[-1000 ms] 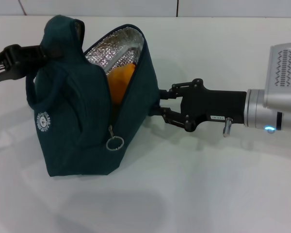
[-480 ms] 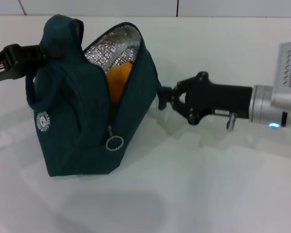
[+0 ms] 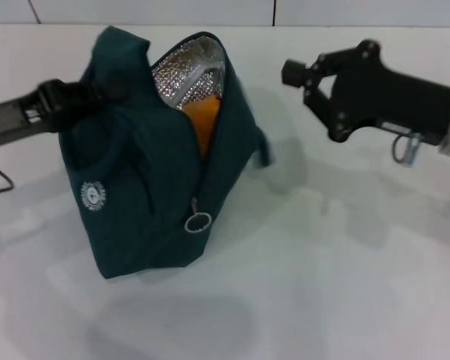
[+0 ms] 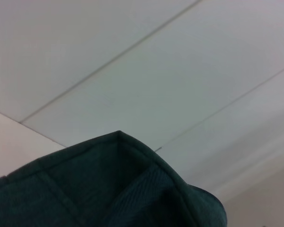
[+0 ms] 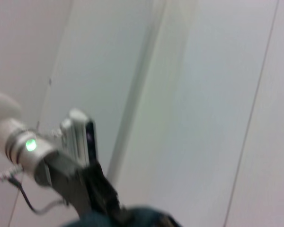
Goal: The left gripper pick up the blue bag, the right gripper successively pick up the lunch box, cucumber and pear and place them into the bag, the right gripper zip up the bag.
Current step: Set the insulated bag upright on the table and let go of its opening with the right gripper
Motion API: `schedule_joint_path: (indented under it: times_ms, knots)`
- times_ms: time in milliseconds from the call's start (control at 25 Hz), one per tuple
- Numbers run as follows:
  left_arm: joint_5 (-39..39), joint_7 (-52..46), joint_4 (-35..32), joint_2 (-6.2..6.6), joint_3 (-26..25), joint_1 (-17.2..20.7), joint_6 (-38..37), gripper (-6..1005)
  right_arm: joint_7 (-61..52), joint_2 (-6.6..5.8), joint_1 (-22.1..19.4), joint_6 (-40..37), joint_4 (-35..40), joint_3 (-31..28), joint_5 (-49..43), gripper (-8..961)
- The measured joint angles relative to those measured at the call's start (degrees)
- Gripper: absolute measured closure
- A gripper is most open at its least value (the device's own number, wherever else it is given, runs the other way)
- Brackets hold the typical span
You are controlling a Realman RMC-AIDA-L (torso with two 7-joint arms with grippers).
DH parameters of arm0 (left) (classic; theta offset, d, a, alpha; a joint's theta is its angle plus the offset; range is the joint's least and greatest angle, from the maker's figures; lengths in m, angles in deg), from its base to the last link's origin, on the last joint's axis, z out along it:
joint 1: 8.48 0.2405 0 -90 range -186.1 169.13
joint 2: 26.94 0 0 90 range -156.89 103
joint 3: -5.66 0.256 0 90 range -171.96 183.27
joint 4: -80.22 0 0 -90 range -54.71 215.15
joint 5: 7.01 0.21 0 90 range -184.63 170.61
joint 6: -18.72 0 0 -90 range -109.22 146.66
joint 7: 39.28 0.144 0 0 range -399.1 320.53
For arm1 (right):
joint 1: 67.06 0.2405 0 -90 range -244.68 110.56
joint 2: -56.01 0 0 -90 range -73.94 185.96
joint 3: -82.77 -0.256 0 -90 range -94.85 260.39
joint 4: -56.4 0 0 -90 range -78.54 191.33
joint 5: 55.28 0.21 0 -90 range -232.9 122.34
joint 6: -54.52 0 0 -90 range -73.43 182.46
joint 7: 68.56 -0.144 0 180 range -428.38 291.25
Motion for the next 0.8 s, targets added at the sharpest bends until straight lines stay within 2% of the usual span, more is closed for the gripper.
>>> schedule_joint_path:
  times_ms: [120, 320, 560, 720, 800]
  knots:
    - [-0.1, 0.6, 1.6, -0.42, 0.7, -0.8, 0.0, 953, 0.4, 0.01, -1.0, -4.2, 0.3, -2.7, 0.0, 936]
    - [-0.2, 1.2, 4.5, -0.36, 1.5, -2.8, -0.1, 953, -2.6, -0.24, -1.5, -4.4, -2.8, -5.8, -0.4, 954]
    - [-1.0, 2.0, 4.5, -0.08, 0.3, -1.8, 0.2, 953, -6.5, -0.26, -0.4, -2.1, -8.0, -6.1, -0.6, 950]
    - [-1.9, 2.9, 4.2, 0.24, -2.1, -0.1, 0.0, 953, -8.7, -0.26, 2.2, -1.8, -11.6, -5.9, -2.6, 947]
    - [-2.0, 3.3, 4.1, 0.36, -2.9, 0.6, -0.1, 953, -9.5, -0.14, 3.1, -1.6, -12.5, -5.7, -3.7, 914]
